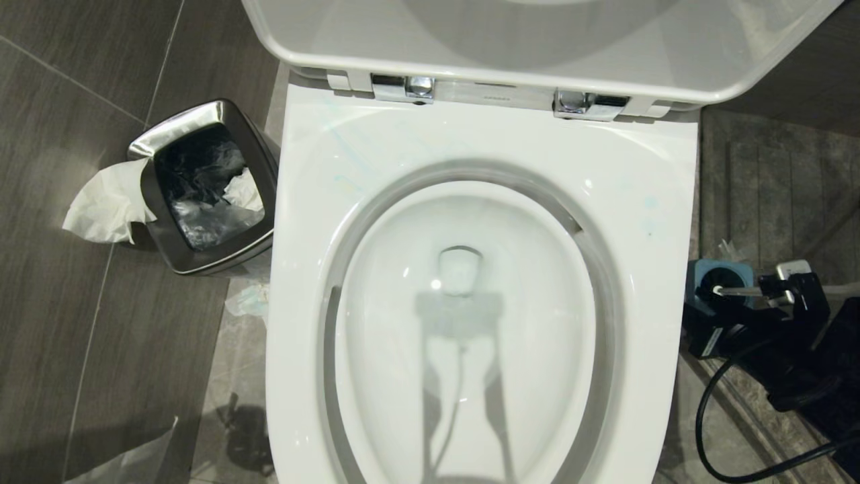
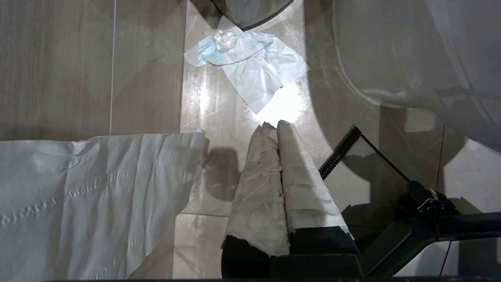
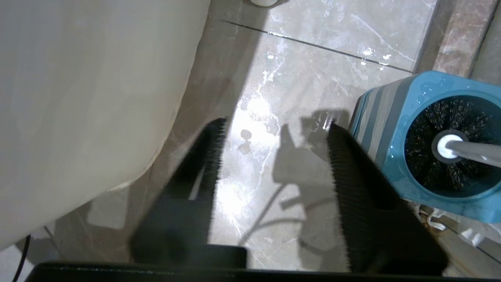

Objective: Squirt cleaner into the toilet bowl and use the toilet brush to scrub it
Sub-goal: Pour in the cleaning agent

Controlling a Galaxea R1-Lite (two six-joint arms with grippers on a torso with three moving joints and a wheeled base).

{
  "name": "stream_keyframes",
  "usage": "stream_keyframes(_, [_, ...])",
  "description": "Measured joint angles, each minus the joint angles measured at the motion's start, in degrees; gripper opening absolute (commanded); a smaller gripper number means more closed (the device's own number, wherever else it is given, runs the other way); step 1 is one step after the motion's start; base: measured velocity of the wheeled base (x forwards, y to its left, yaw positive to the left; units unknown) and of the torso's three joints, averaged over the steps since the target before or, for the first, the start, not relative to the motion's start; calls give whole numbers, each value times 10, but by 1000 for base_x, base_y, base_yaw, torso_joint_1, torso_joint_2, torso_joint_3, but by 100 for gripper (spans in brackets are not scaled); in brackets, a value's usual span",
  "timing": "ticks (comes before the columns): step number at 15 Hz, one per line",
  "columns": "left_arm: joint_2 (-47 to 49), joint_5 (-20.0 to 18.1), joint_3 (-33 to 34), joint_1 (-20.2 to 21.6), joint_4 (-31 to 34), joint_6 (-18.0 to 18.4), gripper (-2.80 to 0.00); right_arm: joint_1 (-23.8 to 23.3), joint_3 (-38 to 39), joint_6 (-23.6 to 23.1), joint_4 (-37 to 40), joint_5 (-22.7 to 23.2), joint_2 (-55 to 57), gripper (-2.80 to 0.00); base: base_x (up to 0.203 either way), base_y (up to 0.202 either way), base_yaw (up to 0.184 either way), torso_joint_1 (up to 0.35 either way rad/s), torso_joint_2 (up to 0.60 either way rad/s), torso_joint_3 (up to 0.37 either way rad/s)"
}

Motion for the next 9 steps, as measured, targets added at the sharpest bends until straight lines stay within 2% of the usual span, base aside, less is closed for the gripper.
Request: stream_keyframes(9, [0,0,0,0,0,0,-280,-5,-44,5,0,2,60,0,0,0,0,0,0,0])
